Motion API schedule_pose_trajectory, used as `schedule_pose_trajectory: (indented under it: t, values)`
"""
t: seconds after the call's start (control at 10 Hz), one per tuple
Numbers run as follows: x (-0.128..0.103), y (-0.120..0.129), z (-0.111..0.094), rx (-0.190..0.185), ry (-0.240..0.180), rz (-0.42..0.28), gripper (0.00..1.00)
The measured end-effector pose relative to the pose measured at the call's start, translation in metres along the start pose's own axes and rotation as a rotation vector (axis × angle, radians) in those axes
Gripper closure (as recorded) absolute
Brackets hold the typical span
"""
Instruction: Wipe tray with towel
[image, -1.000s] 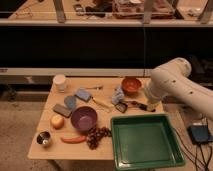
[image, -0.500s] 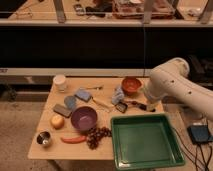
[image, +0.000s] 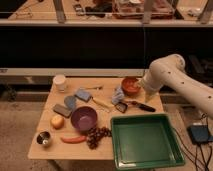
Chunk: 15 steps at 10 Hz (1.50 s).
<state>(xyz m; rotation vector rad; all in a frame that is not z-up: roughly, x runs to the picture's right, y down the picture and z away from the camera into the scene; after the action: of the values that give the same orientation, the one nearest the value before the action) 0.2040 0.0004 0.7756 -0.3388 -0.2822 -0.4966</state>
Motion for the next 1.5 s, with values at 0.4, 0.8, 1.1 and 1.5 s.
schedule_pose_trajectory:
  t: [0.4, 0.8, 1.1, 1.5]
  values:
    - [0.008, -0.029, 0.015, 0.021, -0.097, -0.063, 0.35]
    - [-0.007, -0.044, 0.022, 0.05, -0.013, -0.13, 0.35]
    - [-0.021, -0.061, 0.03, 0.056, 0.03, -0.183, 0.35]
    - [-0.026, -0.07, 0.057, 0.018, 0.077, -0.209, 0.35]
